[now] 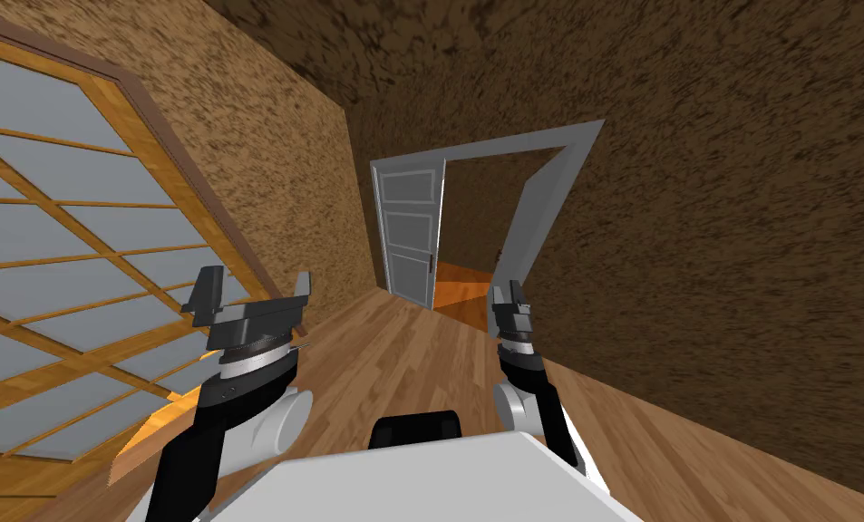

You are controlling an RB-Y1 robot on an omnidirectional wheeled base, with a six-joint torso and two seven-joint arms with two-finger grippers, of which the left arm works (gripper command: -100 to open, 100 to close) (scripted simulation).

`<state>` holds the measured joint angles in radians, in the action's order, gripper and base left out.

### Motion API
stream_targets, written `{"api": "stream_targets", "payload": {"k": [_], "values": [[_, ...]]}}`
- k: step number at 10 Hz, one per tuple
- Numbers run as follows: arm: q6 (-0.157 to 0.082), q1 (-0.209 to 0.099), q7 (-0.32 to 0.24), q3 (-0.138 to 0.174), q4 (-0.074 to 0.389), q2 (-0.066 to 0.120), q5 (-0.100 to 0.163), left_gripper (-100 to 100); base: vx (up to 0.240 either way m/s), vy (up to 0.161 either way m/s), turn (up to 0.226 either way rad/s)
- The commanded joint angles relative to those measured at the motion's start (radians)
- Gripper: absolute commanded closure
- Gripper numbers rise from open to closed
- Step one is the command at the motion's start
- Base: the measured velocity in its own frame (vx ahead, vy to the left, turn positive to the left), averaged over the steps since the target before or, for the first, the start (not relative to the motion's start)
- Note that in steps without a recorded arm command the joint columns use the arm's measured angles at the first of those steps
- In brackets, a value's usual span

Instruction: Push the door open

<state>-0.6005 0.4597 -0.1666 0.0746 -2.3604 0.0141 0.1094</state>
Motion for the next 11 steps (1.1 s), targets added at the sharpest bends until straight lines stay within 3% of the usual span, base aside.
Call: {"api": "stream_targets", "payload": {"k": [1, 11], "values": [[-0.006, -0.009, -0.017, -0.004, 0.03, 0.009, 0.012, -100, 0.148, 0.058, -0.142], [-0.048, -0.068, -0.135, -0.027, 0.236, 0.051, 0.093, -100, 0.121, 0.023, -0.133]]}}
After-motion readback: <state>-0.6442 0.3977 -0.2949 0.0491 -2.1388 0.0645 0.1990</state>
